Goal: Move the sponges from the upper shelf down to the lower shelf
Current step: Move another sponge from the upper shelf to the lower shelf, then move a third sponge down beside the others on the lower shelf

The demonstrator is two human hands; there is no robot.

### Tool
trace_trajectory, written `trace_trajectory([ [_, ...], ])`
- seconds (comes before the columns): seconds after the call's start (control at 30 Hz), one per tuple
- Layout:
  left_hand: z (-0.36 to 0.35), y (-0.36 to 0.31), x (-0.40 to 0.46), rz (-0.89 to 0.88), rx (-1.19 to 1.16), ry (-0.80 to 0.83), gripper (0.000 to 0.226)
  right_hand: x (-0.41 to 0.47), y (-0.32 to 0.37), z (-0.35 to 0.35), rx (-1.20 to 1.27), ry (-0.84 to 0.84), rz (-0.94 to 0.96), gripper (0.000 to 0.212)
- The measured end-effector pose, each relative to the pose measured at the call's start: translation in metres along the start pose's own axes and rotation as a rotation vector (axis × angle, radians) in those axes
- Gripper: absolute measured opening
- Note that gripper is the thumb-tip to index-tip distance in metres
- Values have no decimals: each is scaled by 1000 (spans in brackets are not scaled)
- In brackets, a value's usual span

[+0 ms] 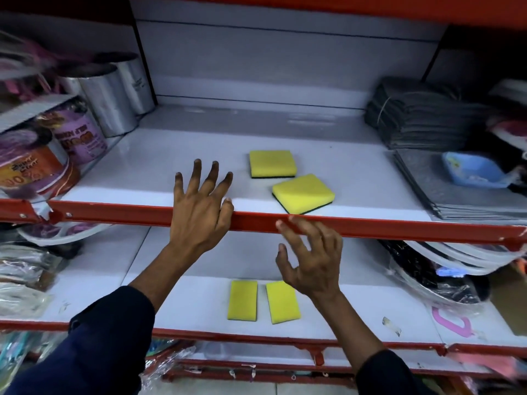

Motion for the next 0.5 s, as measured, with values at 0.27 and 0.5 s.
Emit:
trace_trajectory([
  [0.27, -2, 2, 1, 4, 10, 7, 63, 87, -39, -25, -118, 483, -460, 62],
  [0.5, -2, 1, 2, 3, 14, 27, 65, 90, -50, -55, -108, 814, -537, 79],
])
Point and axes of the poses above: each hand's wrist, its own x-axis towards the middle knuckle, its own z-axis out of the back of the hand, y = z × x, the point moved 6 cm from there along x, towards the middle knuckle
